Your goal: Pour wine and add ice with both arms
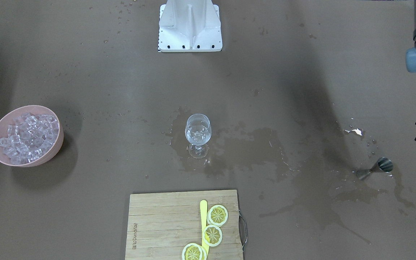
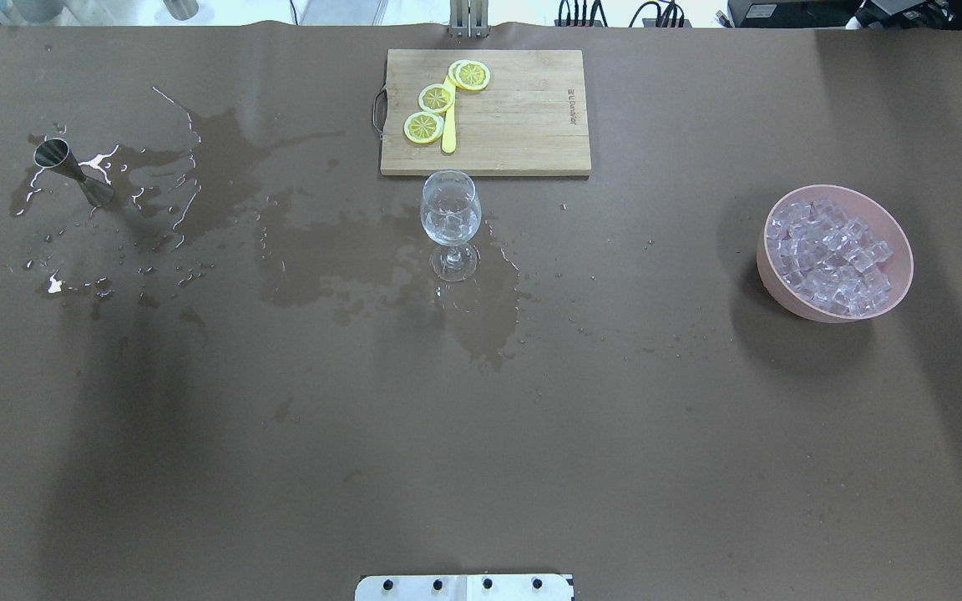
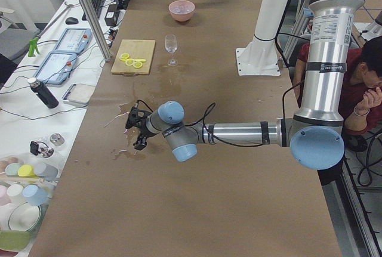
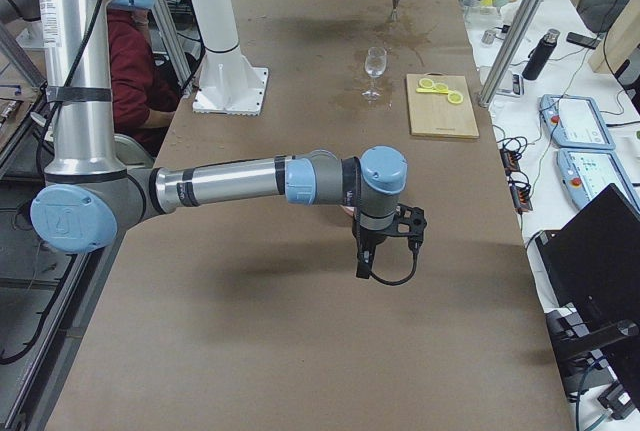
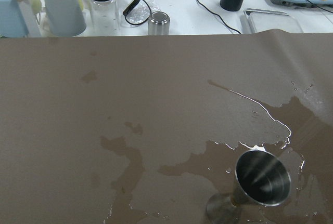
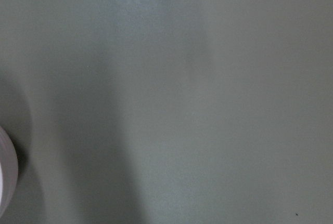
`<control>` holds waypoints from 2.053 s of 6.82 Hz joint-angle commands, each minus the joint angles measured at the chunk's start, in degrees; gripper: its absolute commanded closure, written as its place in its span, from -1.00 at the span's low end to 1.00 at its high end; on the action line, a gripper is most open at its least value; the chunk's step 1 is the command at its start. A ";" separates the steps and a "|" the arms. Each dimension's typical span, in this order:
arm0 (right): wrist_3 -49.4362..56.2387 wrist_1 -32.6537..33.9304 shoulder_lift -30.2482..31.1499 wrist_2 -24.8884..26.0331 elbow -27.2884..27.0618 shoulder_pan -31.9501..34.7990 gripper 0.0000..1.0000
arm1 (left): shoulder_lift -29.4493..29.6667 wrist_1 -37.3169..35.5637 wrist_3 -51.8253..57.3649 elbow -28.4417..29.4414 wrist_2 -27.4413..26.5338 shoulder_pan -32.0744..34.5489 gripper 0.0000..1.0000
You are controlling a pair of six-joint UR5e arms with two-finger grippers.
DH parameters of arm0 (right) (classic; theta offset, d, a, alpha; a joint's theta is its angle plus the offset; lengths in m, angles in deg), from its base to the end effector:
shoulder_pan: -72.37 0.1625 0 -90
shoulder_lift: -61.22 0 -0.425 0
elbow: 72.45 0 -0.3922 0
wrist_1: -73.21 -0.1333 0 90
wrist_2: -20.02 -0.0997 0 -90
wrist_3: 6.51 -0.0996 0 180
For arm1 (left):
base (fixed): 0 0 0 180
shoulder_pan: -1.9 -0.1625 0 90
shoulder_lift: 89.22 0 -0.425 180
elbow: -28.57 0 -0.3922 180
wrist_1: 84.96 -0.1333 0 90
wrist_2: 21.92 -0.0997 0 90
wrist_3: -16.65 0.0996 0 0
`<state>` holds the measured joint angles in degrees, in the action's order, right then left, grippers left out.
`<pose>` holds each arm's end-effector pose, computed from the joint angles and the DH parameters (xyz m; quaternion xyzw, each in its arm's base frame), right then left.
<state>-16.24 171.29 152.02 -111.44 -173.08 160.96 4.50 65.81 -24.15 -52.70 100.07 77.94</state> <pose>0.0555 -0.4840 0.5921 -0.0201 -0.3536 0.0624 0.9331 0.0531 -0.5476 0.5860 0.2871 0.4230 -0.0719 0.8564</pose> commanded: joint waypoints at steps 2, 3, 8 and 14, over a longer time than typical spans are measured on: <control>0.06 0.18 4.73 -0.11 -4.73 0.00 -1.00 | 5.06 -19.94 16.50 -1.09 7.37 8.85 -0.97; -0.02 0.26 5.44 -0.11 -5.44 0.00 -1.00 | 5.94 -25.73 19.32 -2.22 8.60 10.17 -0.97; -0.11 0.27 7.72 -0.28 -6.50 0.00 -1.00 | -0.37 -31.68 24.34 -9.53 13.18 13.25 -0.97; -0.02 0.44 7.90 -0.20 -6.42 0.00 -1.00 | -1.35 -32.12 24.63 -10.93 13.19 13.61 -0.97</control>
